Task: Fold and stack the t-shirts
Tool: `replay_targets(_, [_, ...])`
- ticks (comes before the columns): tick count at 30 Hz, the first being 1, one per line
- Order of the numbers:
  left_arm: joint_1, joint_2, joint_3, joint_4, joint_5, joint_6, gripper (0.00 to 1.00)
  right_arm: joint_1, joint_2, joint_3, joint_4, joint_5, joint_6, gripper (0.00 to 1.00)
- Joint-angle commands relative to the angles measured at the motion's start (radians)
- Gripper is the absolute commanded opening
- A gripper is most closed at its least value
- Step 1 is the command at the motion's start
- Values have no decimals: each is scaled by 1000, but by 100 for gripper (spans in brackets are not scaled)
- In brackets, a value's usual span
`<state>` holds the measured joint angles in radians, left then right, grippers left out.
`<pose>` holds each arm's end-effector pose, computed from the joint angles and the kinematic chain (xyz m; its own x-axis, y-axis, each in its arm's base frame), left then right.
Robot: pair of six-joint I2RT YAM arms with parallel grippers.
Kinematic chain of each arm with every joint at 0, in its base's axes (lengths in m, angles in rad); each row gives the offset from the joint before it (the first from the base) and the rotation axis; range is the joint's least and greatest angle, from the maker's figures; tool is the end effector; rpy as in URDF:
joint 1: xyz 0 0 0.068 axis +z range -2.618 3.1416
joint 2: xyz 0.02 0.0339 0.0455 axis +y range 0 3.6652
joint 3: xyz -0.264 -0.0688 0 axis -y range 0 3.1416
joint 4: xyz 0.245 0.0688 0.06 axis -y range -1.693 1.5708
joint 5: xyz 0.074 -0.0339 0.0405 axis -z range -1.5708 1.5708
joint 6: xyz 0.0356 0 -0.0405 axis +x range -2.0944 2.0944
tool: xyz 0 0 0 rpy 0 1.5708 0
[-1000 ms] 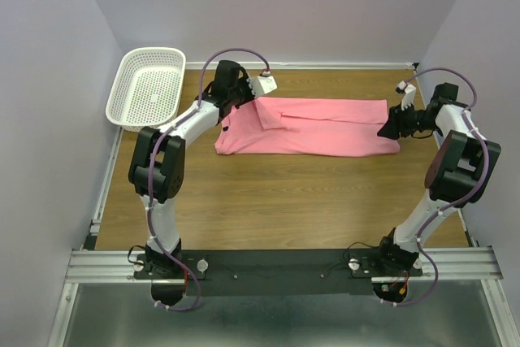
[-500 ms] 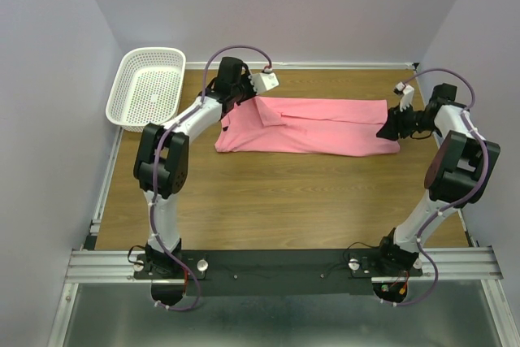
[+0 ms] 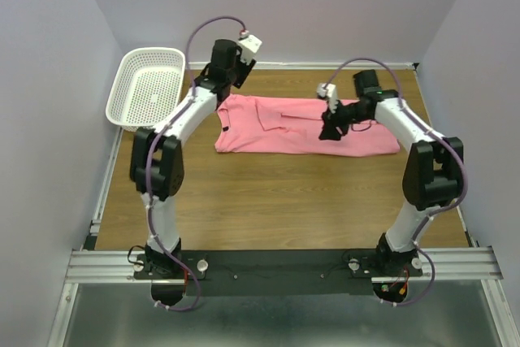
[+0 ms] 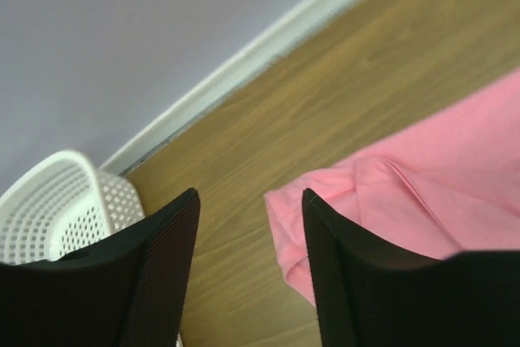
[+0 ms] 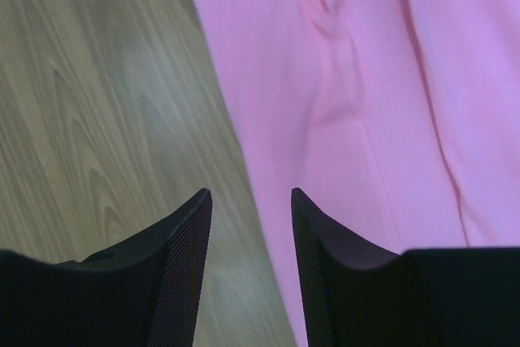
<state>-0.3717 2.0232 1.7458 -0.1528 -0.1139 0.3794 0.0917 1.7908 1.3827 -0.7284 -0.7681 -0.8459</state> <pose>0.4551 -0.1731 0.2959 -0.2629 0.4974 -0.8267 0.3897 0.8386 0.3806 0.3644 0.0583 0.2386 -0.3318 -0.5712 -0.7508 -0.9129 0.3950 0.1029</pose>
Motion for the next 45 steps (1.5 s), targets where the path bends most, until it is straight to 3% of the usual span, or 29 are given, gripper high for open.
replay_targets(1, [69, -364, -151, 54, -104, -296, 66, 215, 47, 79, 111, 174, 126, 52])
replay_targets(3, [125, -513, -294, 100, -64, -359, 72, 299, 64, 84, 203, 278, 218, 52])
replay_targets(4, [140, -661, -445, 148, -29, -375, 76, 372, 73, 85, 307, 397, 255, 57])
replay_targets(6, [163, -806, -595, 197, -10, -408, 80, 431, 125, 105, 403, 511, 372, 73])
replay_targets(8, [168, -992, -779, 229, 3, -393, 83, 477, 226, 215, 426, 610, 448, 80])
replay_targets(12, [169, -1205, -942, 205, -3, -390, 83, 508, 327, 347, 426, 670, 505, 82])
replay_targets(16, [169, -1365, -1066, 193, -9, -390, 83, 549, 421, 404, 428, 740, 510, 76])
replay_targets(25, [169, -1482, -1144, 216, -29, -412, 83, 571, 472, 423, 425, 783, 525, 57])
replay_targets(40, [169, -1459, -1141, 213, 20, -401, 83, 586, 545, 434, 411, 894, 518, 53])
replay_targets(45, [169, -1456, -1141, 213, 29, -401, 83, 585, 529, 429, 412, 900, 513, 41])
